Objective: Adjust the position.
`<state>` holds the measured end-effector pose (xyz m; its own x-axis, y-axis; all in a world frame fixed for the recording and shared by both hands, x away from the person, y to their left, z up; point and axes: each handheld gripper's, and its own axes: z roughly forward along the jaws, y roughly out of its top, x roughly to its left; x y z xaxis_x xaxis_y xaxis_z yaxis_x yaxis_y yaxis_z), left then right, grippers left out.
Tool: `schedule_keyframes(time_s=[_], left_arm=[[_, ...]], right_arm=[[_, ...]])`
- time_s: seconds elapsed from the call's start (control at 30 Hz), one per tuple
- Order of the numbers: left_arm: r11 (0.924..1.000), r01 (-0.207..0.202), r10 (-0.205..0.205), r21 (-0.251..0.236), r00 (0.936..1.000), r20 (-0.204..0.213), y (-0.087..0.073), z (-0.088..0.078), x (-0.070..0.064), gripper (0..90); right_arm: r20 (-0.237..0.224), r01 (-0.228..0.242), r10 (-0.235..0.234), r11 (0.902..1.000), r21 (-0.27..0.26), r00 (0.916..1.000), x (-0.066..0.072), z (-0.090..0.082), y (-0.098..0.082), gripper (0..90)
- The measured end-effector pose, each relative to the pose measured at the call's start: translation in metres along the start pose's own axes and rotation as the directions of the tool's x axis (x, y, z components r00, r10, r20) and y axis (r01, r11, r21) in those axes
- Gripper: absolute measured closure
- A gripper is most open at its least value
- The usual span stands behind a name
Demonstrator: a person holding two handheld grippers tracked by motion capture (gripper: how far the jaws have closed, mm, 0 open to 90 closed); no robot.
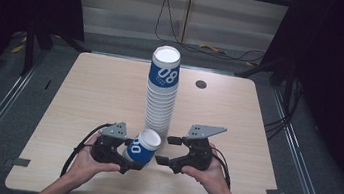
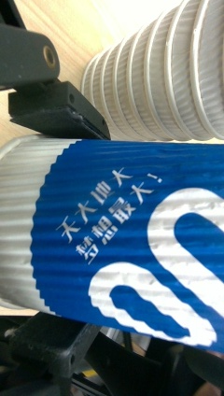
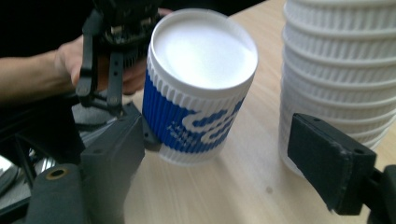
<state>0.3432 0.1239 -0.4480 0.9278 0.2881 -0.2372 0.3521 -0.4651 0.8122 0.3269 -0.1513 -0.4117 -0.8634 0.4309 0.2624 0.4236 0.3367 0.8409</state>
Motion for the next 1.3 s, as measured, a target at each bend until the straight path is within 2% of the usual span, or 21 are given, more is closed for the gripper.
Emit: schedule_keyframes(time_s=[0.13, 0.27, 0.33, 0.4, 0.47, 0.5, 0.67, 0.73, 0.83, 0.93, 1.07, 1.1, 1.17, 1.2, 1.27, 1.3], left_arm=[[1.0, 0.0, 0.0, 0.009, 1.0, 0.008, 0.001, -0.003, 0.002, 19.4], [0.9995, -0.011, 0.011, 0.031, 0.9997, -0.02, 0.001, -0.003, 0.002, 19.4], [0.9992, -0.013, 0.013, 0.038, 0.9998, -0.016, 0.001, -0.002, 0.001, 19.4], [0.9982, -0.022, 0.022, 0.055, 0.9996, -0.015, 0.001, -0.002, 0.001, 19.4], [0.9964, -0.035, 0.037, 0.077, 0.9991, -0.024, 0.002, -0.001, 0.0, 19.4], [0.9941, -0.045, 0.049, 0.098, 0.9983, -0.031, 0.003, -0.001, 0.0, 19.4], [0.9918, -0.062, 0.065, 0.112, 0.9975, -0.026, 0.004, 0.001, -0.001, 19.3], [0.9906, -0.065, 0.069, 0.12, 0.9972, -0.03, 0.004, 0.002, -0.001, 19.3], [0.9862, -0.08, 0.086, 0.145, 0.9957, -0.034, 0.003, 0.004, -0.002, 19.3], [0.9769, -0.106, 0.113, 0.186, 0.9931, -0.03, 0.004, 0.005, -0.004, 19.3], [0.967, -0.115, 0.124, 0.227, 0.9918, -0.028, 0.003, 0.007, -0.006, 19.3], [0.9675, -0.108, 0.117, 0.228, 0.9928, -0.024, 0.002, 0.009, -0.007, 19.3], [0.9605, -0.122, 0.13, 0.25, 0.9913, -0.019, 0.002, 0.011, -0.007, 19.3], [0.9634, -0.114, 0.121, 0.242, 0.9925, -0.014, 0.001, 0.012, -0.008, 19.3], [0.9605, -0.121, 0.127, 0.251, 0.9918, -0.01, 0.002, 0.012, -0.008, 19.3], [0.9562, -0.127, 0.136, 0.264, 0.9907, -0.014, 0.003, 0.012, -0.008, 19.3]], right_arm=[[0.004, 0.01, -0.01, 0.9991, 0.042, 0.9999, 0.002, 0.001, 0.0, 18.7], [0.004, 0.022, -0.022, 0.9961, 0.085, 0.9998, 0.003, 0.002, 0.0, 18.0], [0.0, 0.03, -0.03, 0.9933, 0.111, 0.9996, 0.003, 0.003, 0.0, 16.5], [-0.024, 0.03, -0.027, 0.9927, 0.116, 0.9993, 0.001, 0.003, 0.001, 15.5], [-0.022, 0.034, -0.032, 0.9918, 0.123, 0.9993, -0.001, 0.003, 0.001, 15.5], [-0.021, 0.039, -0.037, 0.9903, 0.133, 0.9991, -0.002, 0.003, 0.001, 15.9], [-0.012, 0.066, -0.065, 0.9799, 0.188, 0.9978, -0.002, 0.005, 0.0, 16.0], [-0.021, 0.079, -0.076, 0.9778, 0.194, 0.9969, -0.002, 0.006, 0.0, 15.7], [-0.025, 0.092, -0.089, 0.9742, 0.206, 0.9958, -0.001, 0.006, -0.001, 16.1], [-0.021, 0.098, -0.096, 0.9701, 0.222, 0.9952, -0.001, 0.008, -0.001, 18.8], [-0.03, 0.114, -0.11, 0.9638, 0.241, 0.9935, 0.001, 0.009, -0.002, 19.8], [-0.032, 0.118, -0.114, 0.9615, 0.248, 0.993, 0.001, 0.01, -0.002, 20.4], [-0.045, 0.129, -0.121, 0.9546, 0.268, 0.9916, 0.003, 0.012, -0.002, 22.3], [-0.058, 0.142, -0.131, 0.9478, 0.285, 0.9897, 0.004, 0.013, -0.002, 23.2], [-0.067, 0.153, -0.138, 0.9388, 0.309, 0.9881, 0.006, 0.015, -0.002, 23.4], [-0.085, 0.16, -0.14, 0.9331, 0.322, 0.9865, 0.007, 0.016, -0.002, 24.5]])
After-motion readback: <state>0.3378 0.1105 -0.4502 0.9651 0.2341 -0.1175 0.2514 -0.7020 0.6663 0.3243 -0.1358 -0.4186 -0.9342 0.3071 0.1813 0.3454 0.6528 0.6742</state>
